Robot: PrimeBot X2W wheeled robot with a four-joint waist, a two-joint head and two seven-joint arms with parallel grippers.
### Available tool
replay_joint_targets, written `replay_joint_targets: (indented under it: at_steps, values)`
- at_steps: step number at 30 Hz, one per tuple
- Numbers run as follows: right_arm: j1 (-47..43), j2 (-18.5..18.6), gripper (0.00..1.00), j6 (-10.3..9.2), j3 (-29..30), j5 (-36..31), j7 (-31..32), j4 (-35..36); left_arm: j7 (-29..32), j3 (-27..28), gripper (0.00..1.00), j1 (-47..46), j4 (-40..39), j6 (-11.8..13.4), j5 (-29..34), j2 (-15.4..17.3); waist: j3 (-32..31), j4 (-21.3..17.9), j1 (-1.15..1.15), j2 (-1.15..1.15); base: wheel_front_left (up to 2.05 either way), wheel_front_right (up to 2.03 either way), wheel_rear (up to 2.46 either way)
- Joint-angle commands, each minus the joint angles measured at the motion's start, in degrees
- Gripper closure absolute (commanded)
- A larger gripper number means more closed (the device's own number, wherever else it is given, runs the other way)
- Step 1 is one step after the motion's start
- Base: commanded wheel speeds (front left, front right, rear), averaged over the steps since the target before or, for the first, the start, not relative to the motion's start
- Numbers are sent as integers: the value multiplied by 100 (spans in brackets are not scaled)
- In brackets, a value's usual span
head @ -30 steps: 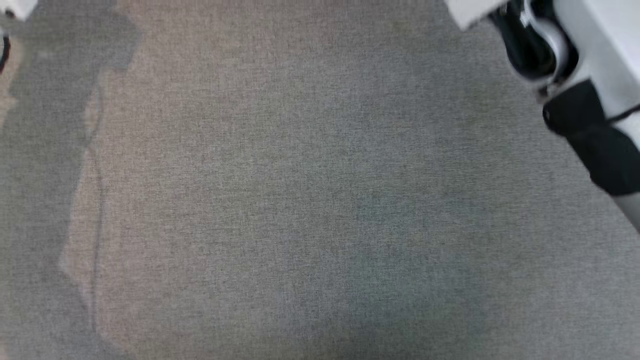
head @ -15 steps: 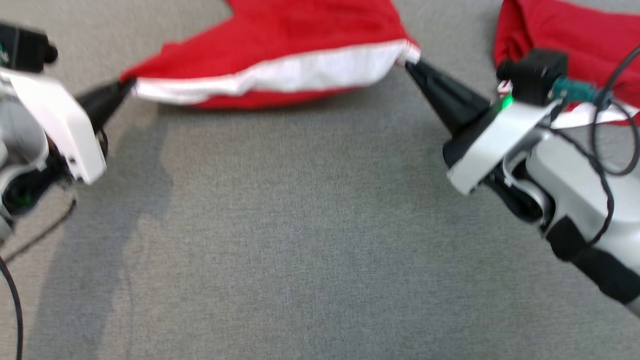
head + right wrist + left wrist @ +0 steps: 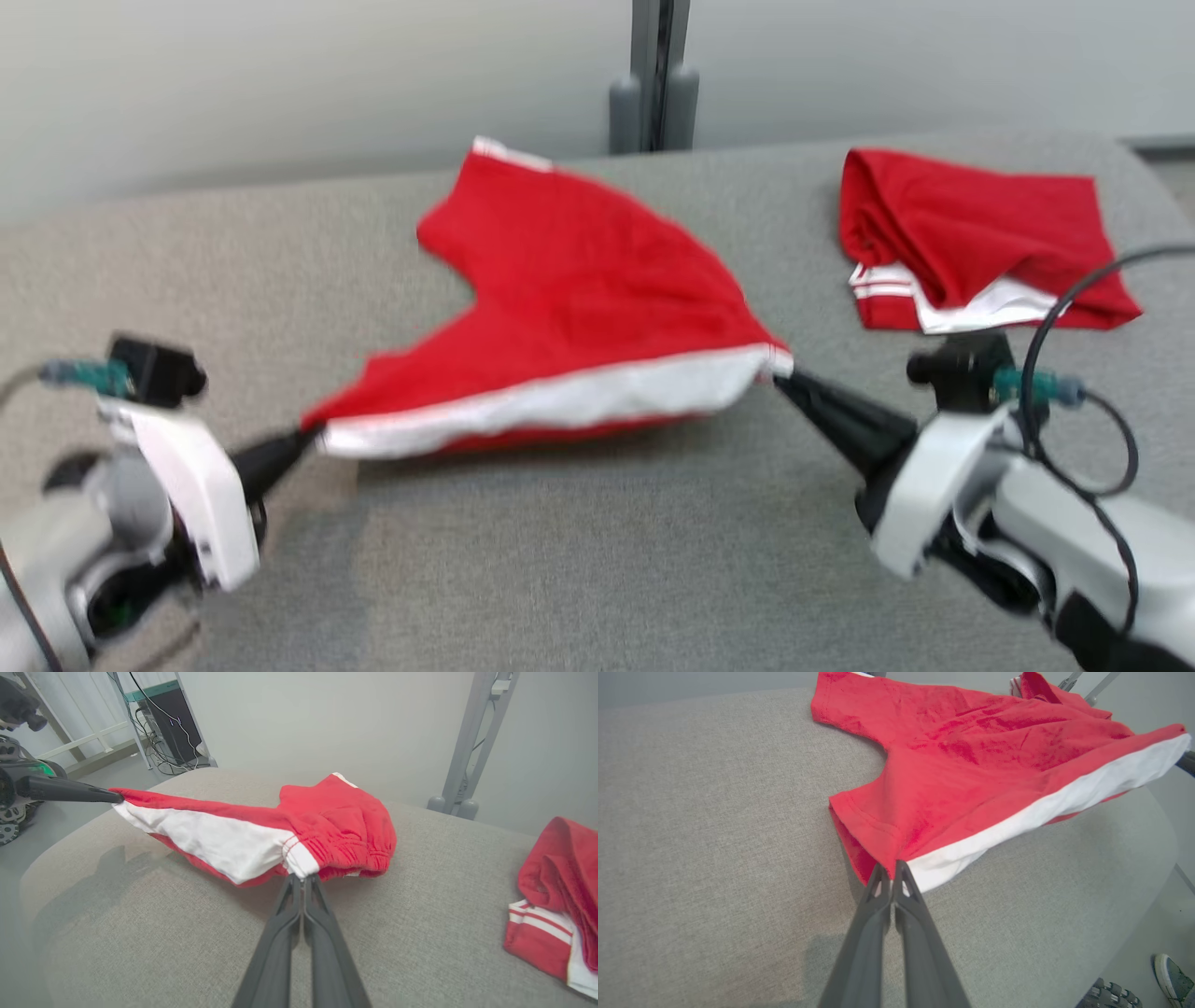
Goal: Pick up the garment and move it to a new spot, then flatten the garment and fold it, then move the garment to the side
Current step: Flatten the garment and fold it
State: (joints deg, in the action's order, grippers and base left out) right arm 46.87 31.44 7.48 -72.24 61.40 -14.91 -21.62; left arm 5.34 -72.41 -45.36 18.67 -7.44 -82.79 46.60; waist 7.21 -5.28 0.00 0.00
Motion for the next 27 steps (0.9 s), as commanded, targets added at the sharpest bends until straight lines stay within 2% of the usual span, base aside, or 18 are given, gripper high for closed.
replay_joint_targets:
  at_steps: [1, 10, 19, 23, 27]
  values:
    - [-236, 117, 100, 4, -36, 10, -30, 71, -47, -12, 100, 283, -146, 51, -83, 40, -402, -63, 0, 0, 0, 0, 0]
    - [-1165, 643, 100, 4, -71, -19, -29, 652, -199, -53, 100, 1265, -1300, 565, -128, 441, -784, -38, 0, 0, 0, 0, 0]
    - [-2157, 939, 100, 4, 511, -297, -29, 1084, -593, -43, 100, 1862, -2508, 1100, -256, 935, -917, -7, 0, 0, 0, 0, 0]
    - [-2458, 993, 100, 4, 736, -448, -30, 1165, -723, -15, 100, 1976, -2774, 1231, -268, 1044, -941, -7, 0, 0, 0, 0, 0]
    - [-2517, 969, 100, 4, 815, -535, -30, 1233, -800, 85, 100, 1890, -2762, 1209, -317, 1018, -934, -15, 0, 0, 0, 0, 0]
